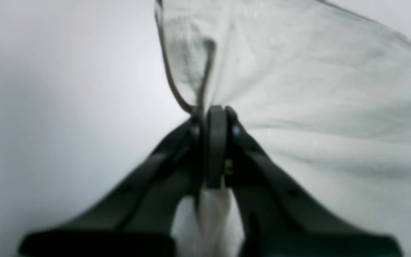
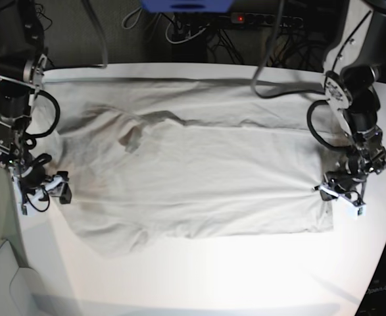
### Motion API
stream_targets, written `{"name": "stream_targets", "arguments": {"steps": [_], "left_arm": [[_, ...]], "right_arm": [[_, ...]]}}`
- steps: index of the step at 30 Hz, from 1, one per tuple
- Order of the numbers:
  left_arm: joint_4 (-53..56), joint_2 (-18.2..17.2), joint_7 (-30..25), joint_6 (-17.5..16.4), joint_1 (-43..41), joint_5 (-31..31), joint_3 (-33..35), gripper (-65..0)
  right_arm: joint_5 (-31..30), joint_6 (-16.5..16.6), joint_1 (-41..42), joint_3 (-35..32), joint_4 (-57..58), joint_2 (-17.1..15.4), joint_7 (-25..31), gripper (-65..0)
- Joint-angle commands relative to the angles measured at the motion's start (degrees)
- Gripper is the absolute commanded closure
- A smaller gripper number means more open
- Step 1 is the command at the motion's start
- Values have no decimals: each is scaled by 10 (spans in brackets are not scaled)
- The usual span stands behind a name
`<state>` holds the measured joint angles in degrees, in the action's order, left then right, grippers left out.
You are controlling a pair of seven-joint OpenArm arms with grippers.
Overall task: Layout the t-shirt on the table in an organized manner, then fold the t-shirt properly
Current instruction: 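Reposition both grippers and grasp the t-shirt's side edges again, then lift the grasped edge and fold it toward the collar with both grippers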
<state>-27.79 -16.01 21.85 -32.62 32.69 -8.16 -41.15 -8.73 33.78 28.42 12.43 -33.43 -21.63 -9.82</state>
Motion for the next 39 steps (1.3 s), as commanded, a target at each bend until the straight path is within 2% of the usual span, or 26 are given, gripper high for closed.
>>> {"name": "stream_targets", "arguments": {"steps": [1,3,7,11,15,22,26,30,35,37,39], "left_arm": [[-6,-8,4,3,10,-8,0,-2],[-6,-8,4,3,10,-8,0,-2],[-6,-8,4,3,10,-7,0,-2],[-6,-8,4,3,10,-6,0,-2],[-6,-8,4,3,10,-6,0,-2],[-7,-7,4,3,7,-5,0,-2],[-7,-5,4,3,3,-5,0,-2],[-7,-5,4,3,3,-5,0,-2],[-8,-5,4,2,3,-4,0,-2],[-8,-6,4,-1,3,-4,-3,-2],[-8,-7,4,-1,3,-4,-3,-2]], "right_arm": [[-10,10,25,4,-9,-10,17,-454],[-12,-1,27,5,-9,-10,18,-454],[-10,-77,28,3,-9,0,42,-454],[-9,-82,25,-1,-9,13,73,-454],[-9,-82,26,-1,2,18,73,-454],[-9,-82,53,-2,87,15,75,-453],[-9,-82,50,-2,88,15,75,-441],[-9,-80,49,-2,87,16,75,-326],[-9,-80,52,-2,86,18,75,-77],[-10,-80,52,-2,86,16,75,-17],[-10,-79,53,-2,86,15,80,0]]}}
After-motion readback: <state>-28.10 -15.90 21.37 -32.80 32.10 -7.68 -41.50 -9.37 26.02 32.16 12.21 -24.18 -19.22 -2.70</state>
